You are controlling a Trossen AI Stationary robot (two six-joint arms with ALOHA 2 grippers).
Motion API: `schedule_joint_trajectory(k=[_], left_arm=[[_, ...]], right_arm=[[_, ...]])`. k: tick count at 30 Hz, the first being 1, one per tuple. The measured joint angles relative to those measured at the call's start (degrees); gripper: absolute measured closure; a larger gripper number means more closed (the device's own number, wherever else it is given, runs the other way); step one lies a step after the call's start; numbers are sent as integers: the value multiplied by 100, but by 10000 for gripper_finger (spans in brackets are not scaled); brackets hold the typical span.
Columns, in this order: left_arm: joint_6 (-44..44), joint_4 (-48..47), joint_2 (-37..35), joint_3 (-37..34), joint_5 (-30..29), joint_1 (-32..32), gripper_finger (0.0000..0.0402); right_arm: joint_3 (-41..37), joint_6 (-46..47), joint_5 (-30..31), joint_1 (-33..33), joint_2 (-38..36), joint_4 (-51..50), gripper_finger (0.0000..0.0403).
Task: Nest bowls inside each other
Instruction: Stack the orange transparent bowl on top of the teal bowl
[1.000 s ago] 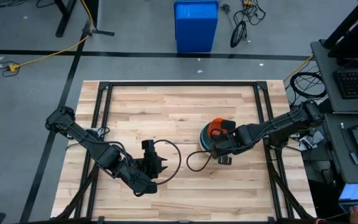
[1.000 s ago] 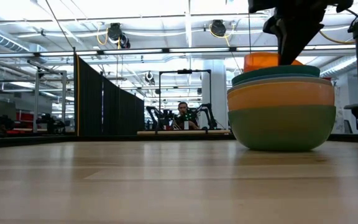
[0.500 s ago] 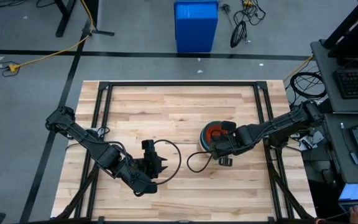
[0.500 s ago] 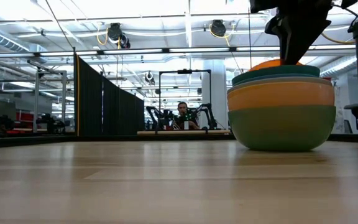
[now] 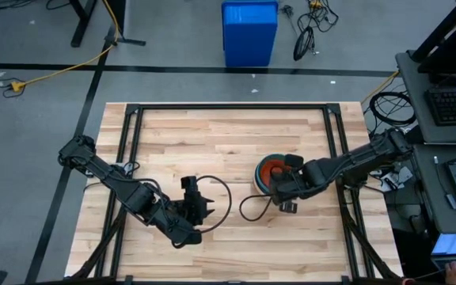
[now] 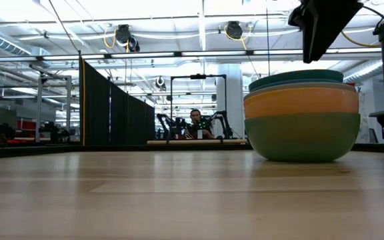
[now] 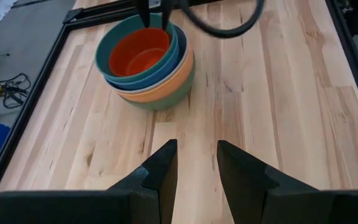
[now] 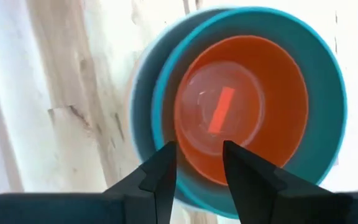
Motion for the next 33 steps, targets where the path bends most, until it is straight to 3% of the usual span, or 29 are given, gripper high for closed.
schedule_joint_trajectory(k=[4, 6, 8, 12, 15, 24, 30, 33], left_arm=[[426, 428, 0, 0, -57, 25, 300], [939, 942, -23, 0, -4, 98, 307], [1358, 1408, -115, 0, 183, 270, 324], [1632, 1583, -518, 1, 672, 797, 382], [1661, 1566, -758, 2, 1058, 1175, 395], [2245, 1596, -864, -13, 2003, 2161, 400], [2259, 1899, -906, -469, 2977, 2693, 401], [2187, 2103, -1065, -808, 3067, 2754, 402]], right_arm=[[38, 62, 59, 207, -61, 285, 288], [38, -28, 364, 301, -79, 609, 297], [38, -186, 784, 363, -102, 941, 313], [40, -718, 951, 352, -164, 1560, 359], [40, -1273, 951, 334, -303, 1946, 394], [40, -2558, 905, -188, -1108, 2638, 402], [38, -2815, 362, -457, -1405, 2689, 403], [-176, -2915, 63, -446, -1440, 2773, 403]])
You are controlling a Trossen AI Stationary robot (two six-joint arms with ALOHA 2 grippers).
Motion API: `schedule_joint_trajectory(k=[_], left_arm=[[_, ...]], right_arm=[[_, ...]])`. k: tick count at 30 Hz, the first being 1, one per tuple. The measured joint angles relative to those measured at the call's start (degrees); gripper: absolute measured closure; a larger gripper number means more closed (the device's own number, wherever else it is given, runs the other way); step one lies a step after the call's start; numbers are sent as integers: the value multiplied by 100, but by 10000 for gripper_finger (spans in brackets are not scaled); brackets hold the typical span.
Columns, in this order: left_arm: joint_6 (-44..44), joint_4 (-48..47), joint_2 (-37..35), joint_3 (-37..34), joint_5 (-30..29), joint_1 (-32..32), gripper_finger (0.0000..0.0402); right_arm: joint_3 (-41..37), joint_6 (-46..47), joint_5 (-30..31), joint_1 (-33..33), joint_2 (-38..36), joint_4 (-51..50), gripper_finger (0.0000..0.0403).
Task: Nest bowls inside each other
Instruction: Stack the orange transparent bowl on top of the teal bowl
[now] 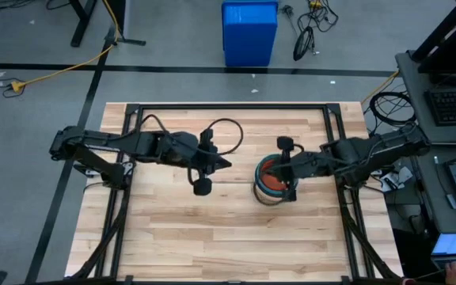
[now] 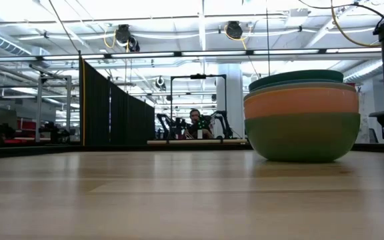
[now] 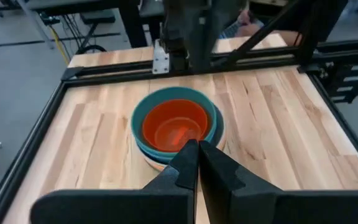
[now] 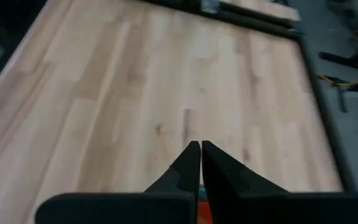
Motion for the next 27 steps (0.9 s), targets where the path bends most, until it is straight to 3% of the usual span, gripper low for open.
schedule_joint_trajectory(k=[5, 10, 20, 27], left_arm=[[-283, 88, -463, -669, -937, -183, 401], [-447, 167, -1071, -1316, -1484, -463, 401], [-708, 1751, -1852, -3139, -1448, -717, 401], [-695, 2229, -2213, -3741, -1273, -721, 401]], right_arm=[[-1039, -18, -262, -6, -373, 725, 403], [-2190, -12, -730, -239, -1012, 1871, 403], [-3511, 185, -1280, -527, -1598, 2771, 403], [-4100, 305, -1387, -537, -1633, 3446, 403]])
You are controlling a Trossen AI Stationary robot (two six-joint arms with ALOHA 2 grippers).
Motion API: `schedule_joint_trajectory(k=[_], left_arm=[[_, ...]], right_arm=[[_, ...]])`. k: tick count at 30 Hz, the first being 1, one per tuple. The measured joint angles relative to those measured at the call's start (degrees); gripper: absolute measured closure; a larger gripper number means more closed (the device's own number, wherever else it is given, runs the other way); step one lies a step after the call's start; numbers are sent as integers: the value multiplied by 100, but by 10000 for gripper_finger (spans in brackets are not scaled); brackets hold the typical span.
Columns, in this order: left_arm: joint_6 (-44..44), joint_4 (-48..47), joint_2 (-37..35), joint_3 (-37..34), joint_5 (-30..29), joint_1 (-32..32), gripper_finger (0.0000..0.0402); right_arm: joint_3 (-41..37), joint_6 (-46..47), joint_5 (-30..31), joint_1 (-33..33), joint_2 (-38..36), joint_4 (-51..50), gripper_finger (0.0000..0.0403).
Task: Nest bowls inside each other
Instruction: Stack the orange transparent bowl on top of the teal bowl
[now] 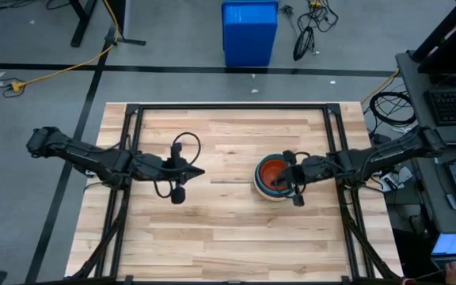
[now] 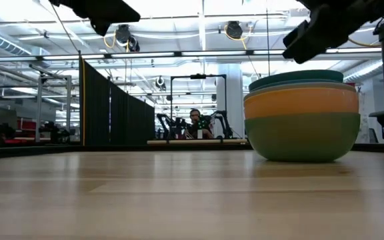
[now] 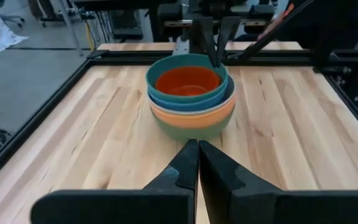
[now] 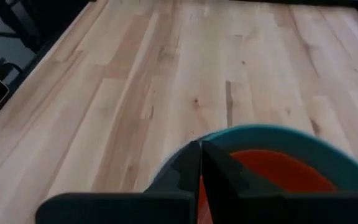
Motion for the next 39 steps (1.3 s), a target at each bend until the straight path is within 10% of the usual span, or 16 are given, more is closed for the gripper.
schedule_joint_trajectory(k=[16, 39], left_arm=[[140, 2249, -423, -1675, 484, 370, 401], [-7, 2570, -423, -2001, 1093, 556, 401]], right_arm=[[-1122, 252, -23, 0, -5, 1401, 403], [-1672, 88, -77, -209, -222, 2942, 403]])
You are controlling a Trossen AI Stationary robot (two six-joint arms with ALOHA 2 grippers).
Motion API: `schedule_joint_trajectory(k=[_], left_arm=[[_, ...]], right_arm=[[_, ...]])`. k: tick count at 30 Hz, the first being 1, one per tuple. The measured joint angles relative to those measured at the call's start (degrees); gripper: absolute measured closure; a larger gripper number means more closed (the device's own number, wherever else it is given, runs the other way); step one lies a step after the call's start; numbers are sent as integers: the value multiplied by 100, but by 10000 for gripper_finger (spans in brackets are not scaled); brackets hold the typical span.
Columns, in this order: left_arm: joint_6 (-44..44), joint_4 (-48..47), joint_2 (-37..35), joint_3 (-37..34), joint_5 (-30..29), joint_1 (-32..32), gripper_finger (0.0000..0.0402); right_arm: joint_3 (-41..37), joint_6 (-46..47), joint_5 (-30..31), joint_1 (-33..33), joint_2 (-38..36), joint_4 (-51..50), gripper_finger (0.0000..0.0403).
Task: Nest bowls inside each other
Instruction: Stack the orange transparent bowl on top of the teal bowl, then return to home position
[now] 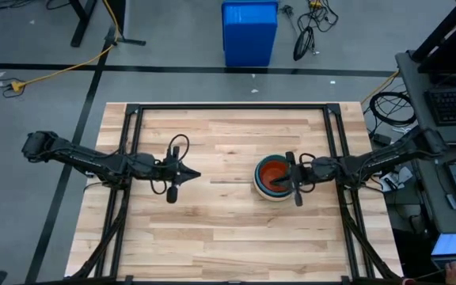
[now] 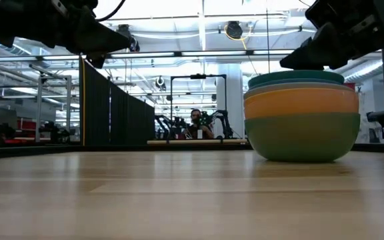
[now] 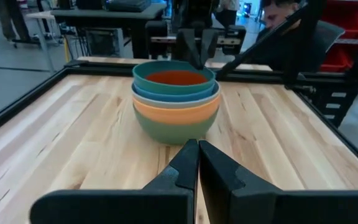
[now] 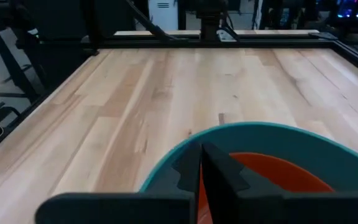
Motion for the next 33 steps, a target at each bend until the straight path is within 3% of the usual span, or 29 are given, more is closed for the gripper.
schedule_joint_trajectory(k=[9, 18, 33], left_arm=[[0, -3, 0, 0, -2, 13, 401], [-11, -13, 2, 0, -2, 13, 401], [-9, 33, 2, 0, -4, 13, 401]], right_arm=[[-42, -102, -67, -82, -9, 140, 403], [-914, 9, -72, -240, -533, 1291, 403], [-1446, 49, -69, -358, -1147, 1737, 403]])
